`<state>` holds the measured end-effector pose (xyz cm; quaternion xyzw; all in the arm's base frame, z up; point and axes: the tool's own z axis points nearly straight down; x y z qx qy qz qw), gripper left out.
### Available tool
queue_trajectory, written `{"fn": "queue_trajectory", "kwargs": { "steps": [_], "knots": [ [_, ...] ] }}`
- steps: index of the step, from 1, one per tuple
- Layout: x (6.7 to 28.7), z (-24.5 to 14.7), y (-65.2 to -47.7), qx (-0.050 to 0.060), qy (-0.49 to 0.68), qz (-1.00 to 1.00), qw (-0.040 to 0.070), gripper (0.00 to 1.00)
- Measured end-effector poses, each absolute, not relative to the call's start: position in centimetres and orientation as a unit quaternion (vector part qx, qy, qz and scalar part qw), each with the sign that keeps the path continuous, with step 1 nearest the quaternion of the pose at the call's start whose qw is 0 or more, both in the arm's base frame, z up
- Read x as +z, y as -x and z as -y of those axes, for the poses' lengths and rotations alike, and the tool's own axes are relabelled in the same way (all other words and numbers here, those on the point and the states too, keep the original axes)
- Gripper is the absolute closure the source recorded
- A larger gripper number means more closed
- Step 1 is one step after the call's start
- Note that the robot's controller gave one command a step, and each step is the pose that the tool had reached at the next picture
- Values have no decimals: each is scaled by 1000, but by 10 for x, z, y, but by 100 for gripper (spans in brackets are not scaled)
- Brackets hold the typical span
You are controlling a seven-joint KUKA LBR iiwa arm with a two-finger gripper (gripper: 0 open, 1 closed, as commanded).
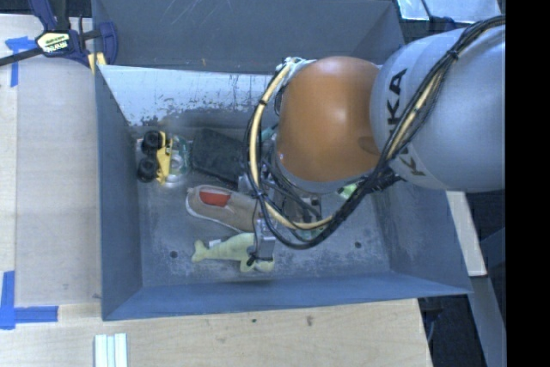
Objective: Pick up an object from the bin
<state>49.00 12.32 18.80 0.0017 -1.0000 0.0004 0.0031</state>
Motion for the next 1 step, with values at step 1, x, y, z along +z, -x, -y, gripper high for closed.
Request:
{"fn": "queue_trajectory", "kwargs": {
  "steps": [1],
  "knots": [
    [193, -123, -492, 0, 0, 1000, -1, 0]
  ]
}}
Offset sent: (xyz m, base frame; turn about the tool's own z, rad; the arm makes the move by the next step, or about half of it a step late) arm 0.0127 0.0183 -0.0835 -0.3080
